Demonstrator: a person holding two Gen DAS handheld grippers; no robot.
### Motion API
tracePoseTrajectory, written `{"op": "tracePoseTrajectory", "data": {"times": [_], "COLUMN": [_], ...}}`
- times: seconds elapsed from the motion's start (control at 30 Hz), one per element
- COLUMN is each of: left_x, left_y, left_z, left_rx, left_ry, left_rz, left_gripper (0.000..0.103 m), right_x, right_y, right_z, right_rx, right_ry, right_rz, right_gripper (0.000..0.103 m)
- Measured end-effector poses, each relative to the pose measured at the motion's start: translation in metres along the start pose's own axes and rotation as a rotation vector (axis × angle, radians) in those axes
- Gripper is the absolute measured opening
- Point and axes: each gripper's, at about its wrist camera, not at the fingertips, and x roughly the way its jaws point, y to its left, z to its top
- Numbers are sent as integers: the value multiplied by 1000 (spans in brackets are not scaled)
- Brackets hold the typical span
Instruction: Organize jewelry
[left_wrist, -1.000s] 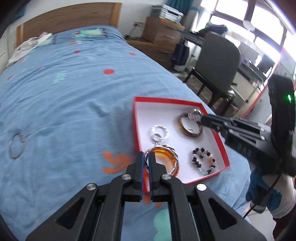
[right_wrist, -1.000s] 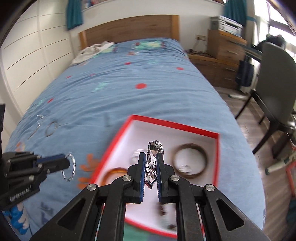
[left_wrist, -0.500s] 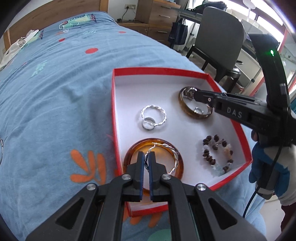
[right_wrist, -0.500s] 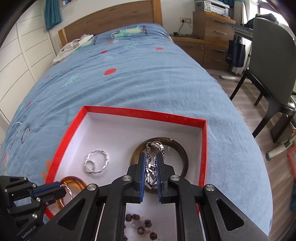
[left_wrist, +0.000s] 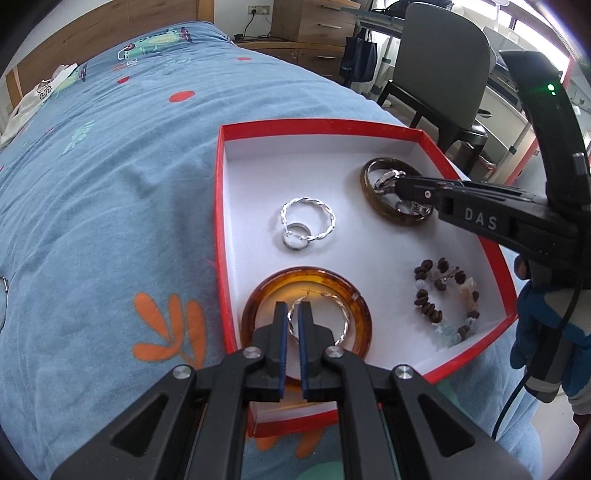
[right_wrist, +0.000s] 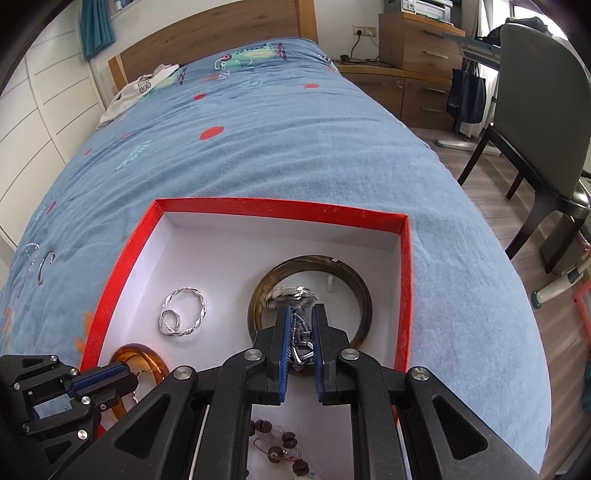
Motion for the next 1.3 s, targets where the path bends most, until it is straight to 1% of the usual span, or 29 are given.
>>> {"op": "tracePoseTrajectory", "data": {"times": [0.03,0.1,0.2,0.23,0.27,0.53,0.6,0.63,0.67,0.73,0.93,1.1,1.3], "left_x": [0,-2,-5,-7,-10,-39,-51,-56,-63,-73,-111,-147,-190], "left_y": [0,-1,-1,-2,-3,-7,-7,-6,-4,-3,10,18,31], "left_z": [0,-1,-1,-1,-1,0,-2,-2,-4,-7,-18,-35,-60], "left_rx": [2,-2,-8,-7,-5,6,3,0,-4,-9,-32,-39,-63], "left_ry": [0,0,-4,-11,-18,-61,-75,-80,-90,-105,-152,-197,-249], "left_rz": [4,-1,-6,-3,-1,6,11,15,22,36,78,139,220], "left_gripper": [6,6,16,22,24,25,25,28,32,35,36,37,37], "right_x": [-1,-4,-11,-14,-19,-48,-57,-61,-66,-75,-106,-131,-158], "right_y": [-1,-2,-4,-4,-4,3,6,7,8,10,20,31,46], "right_z": [-1,-2,-3,-3,-3,-6,-9,-10,-11,-15,-26,-41,-58], "right_rx": [3,10,19,22,24,18,17,18,19,19,23,28,31], "right_ry": [-2,-7,-22,-29,-37,-80,-91,-96,-102,-111,-137,-160,-184], "right_rz": [0,-1,-3,-3,-5,1,1,2,2,3,13,29,55], "right_gripper": [13,19,22,24,29,31,34,36,39,40,44,47,48]}}
